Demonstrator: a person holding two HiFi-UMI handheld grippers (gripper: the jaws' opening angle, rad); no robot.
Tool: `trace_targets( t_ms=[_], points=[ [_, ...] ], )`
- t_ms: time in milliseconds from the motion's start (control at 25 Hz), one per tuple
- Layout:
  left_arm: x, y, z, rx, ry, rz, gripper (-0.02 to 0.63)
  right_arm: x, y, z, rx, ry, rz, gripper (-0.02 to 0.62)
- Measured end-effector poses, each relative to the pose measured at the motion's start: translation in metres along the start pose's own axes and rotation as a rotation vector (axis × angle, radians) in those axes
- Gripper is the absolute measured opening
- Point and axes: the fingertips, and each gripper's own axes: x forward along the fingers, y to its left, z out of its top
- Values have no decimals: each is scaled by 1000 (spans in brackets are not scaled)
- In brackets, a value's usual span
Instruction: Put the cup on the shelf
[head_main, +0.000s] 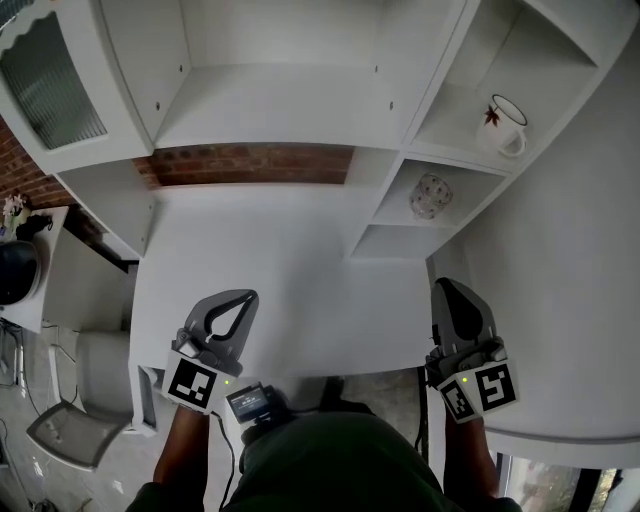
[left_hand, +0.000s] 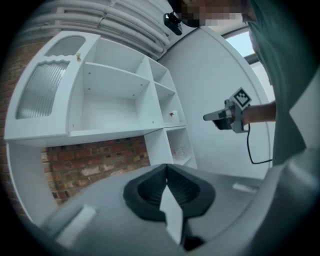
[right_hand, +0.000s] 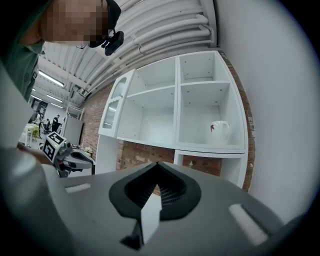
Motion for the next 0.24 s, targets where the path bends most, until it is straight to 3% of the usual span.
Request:
trace_targets(
  t_ms=[240],
  points=[
    [-29, 14, -6, -26, 4, 20, 3, 12, 29, 1, -1, 14, 23, 5]
  ],
)
